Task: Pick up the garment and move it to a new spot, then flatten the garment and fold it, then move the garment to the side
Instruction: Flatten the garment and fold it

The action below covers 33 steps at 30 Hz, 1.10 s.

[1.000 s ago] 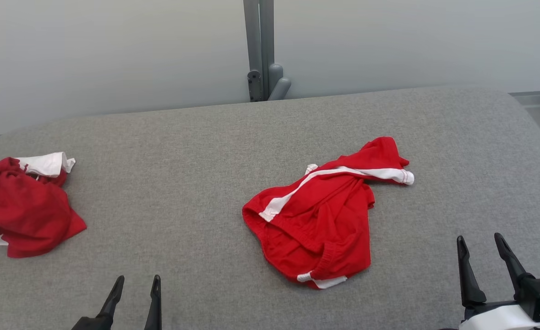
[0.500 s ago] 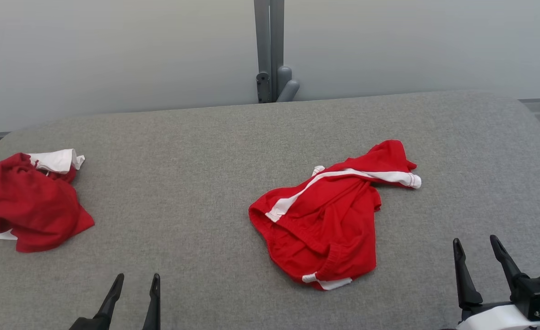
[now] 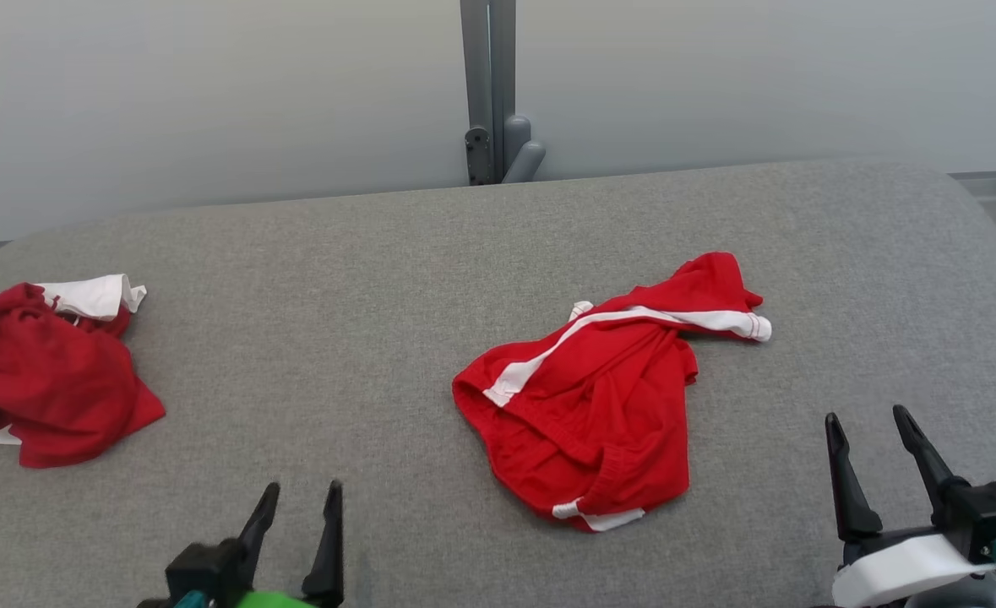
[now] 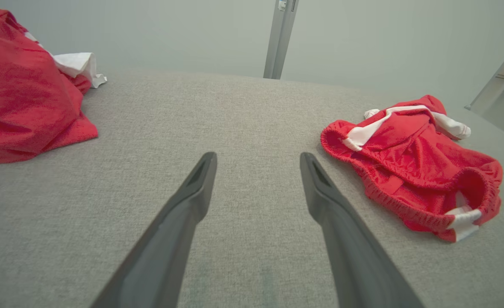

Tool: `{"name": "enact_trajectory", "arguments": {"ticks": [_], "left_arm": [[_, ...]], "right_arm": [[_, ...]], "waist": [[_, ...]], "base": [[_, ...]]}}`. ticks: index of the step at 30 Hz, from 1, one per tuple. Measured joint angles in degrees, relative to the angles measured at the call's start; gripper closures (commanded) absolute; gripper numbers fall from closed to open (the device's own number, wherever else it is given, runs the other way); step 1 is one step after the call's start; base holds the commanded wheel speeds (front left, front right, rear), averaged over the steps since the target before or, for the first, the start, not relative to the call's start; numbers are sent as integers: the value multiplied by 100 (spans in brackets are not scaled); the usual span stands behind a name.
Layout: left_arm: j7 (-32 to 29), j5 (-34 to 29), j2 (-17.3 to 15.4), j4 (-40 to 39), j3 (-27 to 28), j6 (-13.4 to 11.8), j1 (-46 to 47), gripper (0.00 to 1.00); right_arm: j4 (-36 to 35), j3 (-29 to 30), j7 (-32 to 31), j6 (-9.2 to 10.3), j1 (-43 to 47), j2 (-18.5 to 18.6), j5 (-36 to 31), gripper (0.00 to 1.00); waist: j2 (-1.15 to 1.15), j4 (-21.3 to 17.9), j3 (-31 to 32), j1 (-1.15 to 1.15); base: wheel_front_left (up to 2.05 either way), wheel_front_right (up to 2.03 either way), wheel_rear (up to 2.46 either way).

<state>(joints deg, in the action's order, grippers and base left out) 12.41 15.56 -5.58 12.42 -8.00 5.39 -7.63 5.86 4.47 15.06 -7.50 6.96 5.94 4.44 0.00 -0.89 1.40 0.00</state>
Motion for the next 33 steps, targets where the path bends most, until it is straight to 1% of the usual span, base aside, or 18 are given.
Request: {"name": "enact_trajectory", "arguments": {"ticks": [3,5,8,9,10,12,16,18,24,28,33], "left_arm": [[-393,193,141,-125,-285,0,428,0],[-699,358,223,-208,-494,-43,669,0],[-1123,856,269,-287,-878,-172,1073,0],[-1232,1056,268,-304,-1084,-250,1226,0],[-1279,1125,259,-316,-1281,-347,1402,0],[-1383,1592,277,-326,-1684,-553,1777,0],[-1574,2160,281,-73,-2315,-959,2457,0],[-1658,2253,286,261,-2521,-1206,2752,0],[-1662,2635,283,1213,-2833,-1642,3326,0],[-1581,2918,280,1664,-3073,-1750,3538,0],[-1406,3231,285,1803,-3228,-1725,3709,0]], "right_arm": [[-48,-109,0,0,-229,130,48,0],[-52,-174,0,0,-376,236,65,0],[-9,-319,0,-1,-660,372,111,0],[11,-363,0,-1,-776,412,127,0],[30,-412,0,-1,-895,447,148,0],[85,-528,0,-1,-1148,520,166,0],[199,-711,0,-1,-1619,624,201,0],[269,-805,0,0,-1855,681,203,0],[449,-984,0,-1,-2398,769,240,0],[539,-1025,0,-1,-2559,800,252,0],[616,-1037,0,-1,-2602,816,266,0]], "waist": [[0,-15,-55,0],[0,-23,-106,0],[0,-38,-214,0],[0,-44,-265,0],[0,-51,-323,0],[0,-67,-453,0],[0,-109,-748,0],[0,-135,-908,0],[0,-223,-1381,0],[0,-286,-1686,0],[0,-306,-1830,0]], "base": [[0,0,0],[0,0,0],[0,0,0],[0,0,0],[0,0,0],[0,0,0],[0,0,0],[0,0,0],[0,0,0],[0,0,0],[0,0,0]]}}
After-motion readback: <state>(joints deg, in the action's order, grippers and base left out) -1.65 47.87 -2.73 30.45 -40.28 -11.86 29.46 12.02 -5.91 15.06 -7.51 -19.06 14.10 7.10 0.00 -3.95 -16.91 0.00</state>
